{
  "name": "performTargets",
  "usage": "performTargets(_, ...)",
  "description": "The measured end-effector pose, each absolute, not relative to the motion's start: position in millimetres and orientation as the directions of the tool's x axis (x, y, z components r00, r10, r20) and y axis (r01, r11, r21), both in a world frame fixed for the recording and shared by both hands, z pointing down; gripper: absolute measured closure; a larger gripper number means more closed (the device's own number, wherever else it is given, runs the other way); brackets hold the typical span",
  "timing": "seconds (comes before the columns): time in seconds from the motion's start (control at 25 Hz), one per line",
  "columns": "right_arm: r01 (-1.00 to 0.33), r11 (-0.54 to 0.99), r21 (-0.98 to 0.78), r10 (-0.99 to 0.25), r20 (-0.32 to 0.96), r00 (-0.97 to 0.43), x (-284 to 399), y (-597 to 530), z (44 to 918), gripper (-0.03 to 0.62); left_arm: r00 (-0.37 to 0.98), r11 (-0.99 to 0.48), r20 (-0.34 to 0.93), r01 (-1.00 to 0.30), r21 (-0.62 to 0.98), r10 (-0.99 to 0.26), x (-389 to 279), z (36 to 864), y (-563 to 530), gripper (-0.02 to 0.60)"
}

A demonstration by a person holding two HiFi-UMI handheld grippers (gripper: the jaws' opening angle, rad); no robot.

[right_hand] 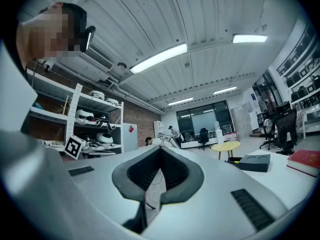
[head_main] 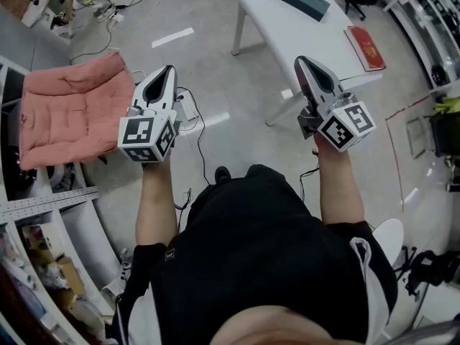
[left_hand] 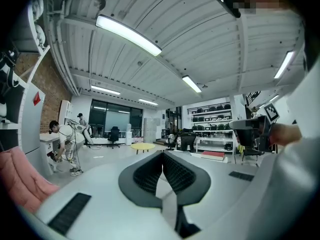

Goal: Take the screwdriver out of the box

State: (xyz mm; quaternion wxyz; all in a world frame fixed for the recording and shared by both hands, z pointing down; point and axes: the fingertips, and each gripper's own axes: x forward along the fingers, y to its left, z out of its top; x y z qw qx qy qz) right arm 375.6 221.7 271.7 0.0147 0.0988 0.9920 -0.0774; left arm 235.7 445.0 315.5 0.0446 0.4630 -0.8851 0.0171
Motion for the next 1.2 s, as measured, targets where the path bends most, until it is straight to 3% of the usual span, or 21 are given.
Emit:
performTargets(0.6, 0.229, 0.95, -0.214, 0.225, -0.043, -0.973, 317.0, 196.9, 289.2, 0.565, -0.596, 0.599, 0.125, -0.801, -0.015, -0.793, 187.4, 324.7, 433.9, 0.565)
performTargets(1.2, 0.273, 0.922, -0.274, 0.273, -0.04, -0.961, 173.8, 86.3, 306.0, 0.565, -0.604, 0.609, 0.186, -0.792, -0.037, -0.775, 58.8, 335.3, 313.9, 0.565)
